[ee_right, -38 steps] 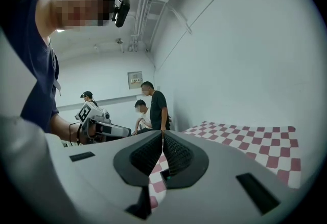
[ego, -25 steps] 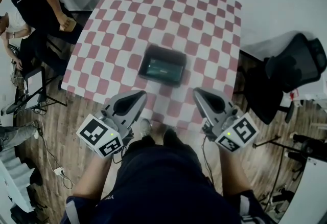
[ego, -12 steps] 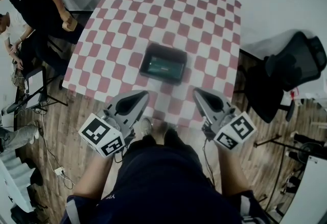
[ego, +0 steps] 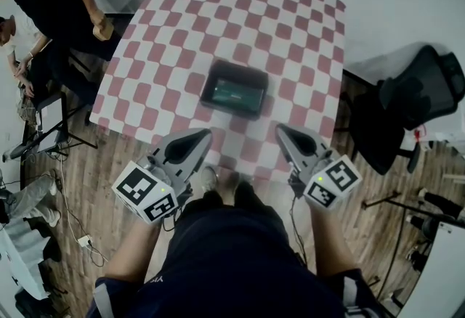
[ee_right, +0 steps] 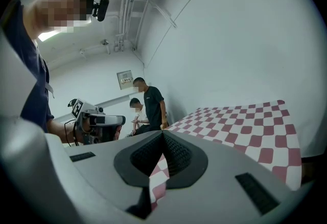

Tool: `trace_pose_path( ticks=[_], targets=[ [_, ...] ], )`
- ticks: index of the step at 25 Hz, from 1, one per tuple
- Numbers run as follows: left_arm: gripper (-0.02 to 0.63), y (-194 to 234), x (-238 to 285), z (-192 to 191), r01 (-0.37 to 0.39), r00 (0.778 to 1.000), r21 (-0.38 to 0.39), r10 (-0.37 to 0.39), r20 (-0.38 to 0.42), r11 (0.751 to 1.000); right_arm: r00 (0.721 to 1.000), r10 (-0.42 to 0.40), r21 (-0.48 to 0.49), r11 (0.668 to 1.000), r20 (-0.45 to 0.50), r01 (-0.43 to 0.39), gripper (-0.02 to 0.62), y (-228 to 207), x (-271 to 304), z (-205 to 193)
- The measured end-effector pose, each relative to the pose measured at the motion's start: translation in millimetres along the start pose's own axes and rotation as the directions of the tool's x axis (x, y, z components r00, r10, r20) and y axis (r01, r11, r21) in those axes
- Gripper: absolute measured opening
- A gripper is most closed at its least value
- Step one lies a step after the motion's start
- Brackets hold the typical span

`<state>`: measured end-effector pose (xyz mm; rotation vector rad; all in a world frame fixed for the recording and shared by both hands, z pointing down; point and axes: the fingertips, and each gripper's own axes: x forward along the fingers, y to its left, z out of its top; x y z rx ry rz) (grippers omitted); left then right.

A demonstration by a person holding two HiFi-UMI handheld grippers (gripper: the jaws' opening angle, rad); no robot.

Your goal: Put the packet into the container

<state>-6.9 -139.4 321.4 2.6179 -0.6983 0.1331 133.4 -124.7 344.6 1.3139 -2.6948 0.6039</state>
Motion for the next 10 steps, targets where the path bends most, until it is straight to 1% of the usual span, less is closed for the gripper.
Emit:
trace_pose_path(
  ticks=[10],
  targets=[
    [0.026,6.3,3.1,-3.3,0.000,1.000,-0.010,0.000,-0.003,1.000,1.000,-0.008,-0.011,1.000,-0.021,0.008,0.015,-5.5,5.6,-5.5]
  ],
)
